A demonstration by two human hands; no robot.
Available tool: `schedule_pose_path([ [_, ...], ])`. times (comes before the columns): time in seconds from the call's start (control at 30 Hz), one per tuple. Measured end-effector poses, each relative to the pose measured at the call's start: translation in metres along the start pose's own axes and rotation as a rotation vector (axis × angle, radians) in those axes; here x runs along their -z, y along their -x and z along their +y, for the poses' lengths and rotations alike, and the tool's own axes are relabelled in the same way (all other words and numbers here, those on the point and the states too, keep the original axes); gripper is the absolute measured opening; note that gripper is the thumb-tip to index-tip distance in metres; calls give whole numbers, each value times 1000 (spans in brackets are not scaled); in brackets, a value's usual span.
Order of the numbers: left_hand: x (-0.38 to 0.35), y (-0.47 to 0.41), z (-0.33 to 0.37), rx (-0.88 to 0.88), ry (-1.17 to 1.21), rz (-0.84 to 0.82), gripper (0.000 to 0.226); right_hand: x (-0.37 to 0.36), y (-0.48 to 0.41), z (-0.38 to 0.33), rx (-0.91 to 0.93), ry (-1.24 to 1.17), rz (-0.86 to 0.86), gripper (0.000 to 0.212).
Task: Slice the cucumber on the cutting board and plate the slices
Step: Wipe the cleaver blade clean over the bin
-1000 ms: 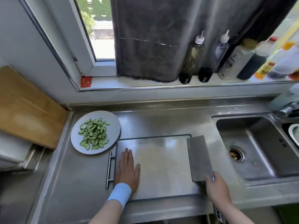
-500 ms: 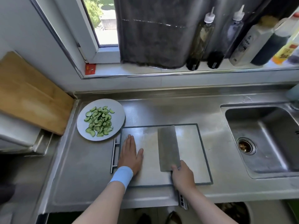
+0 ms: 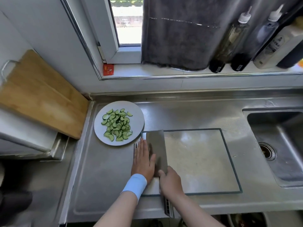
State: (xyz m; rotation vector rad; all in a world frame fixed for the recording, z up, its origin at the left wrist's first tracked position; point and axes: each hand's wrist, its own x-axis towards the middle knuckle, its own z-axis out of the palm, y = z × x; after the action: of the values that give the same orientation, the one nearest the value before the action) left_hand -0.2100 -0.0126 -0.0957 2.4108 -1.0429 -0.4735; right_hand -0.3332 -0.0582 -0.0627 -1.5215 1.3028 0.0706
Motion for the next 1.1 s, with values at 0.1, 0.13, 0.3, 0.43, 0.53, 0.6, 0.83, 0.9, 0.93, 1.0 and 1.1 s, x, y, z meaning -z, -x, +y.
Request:
schedule_pose_path([
  [0.1,12,1,-3,35,282,121,63,-9,10,-4,8,-17,-16,14],
  [0.13,17,0,-5,63,361,161,60,-9,11,-4,7,-54,-33,12],
  [0.3,47,-11,-5,76,492,179,54,24,12,-8,-88,-341,-155,10],
  [0.43,58,-28,26,-86,369,153,52,72,19,-11,-98,-524,-145,10],
  [0.53,47,-33,66,-240,296,99,50,114,25,-3,-101,-619,-66,11],
  [0.6,33,-29,98,-379,272,32,48,144,32,9,-109,-679,5,12],
  [0.83,-31,15,221,-1000,112,-128,35,248,75,87,-187,-833,303,11],
  [0.9,-55,30,253,-1130,52,-217,37,274,94,115,-214,-859,355,11],
  [0.93,-68,38,269,-1187,23,-253,37,287,102,131,-232,-885,385,11],
  [1.0,-93,53,299,-1286,-27,-305,37,310,118,164,-275,-928,439,10],
  [1.1,-131,78,343,-1399,-103,-385,38,343,141,213,-328,-956,500,9],
])
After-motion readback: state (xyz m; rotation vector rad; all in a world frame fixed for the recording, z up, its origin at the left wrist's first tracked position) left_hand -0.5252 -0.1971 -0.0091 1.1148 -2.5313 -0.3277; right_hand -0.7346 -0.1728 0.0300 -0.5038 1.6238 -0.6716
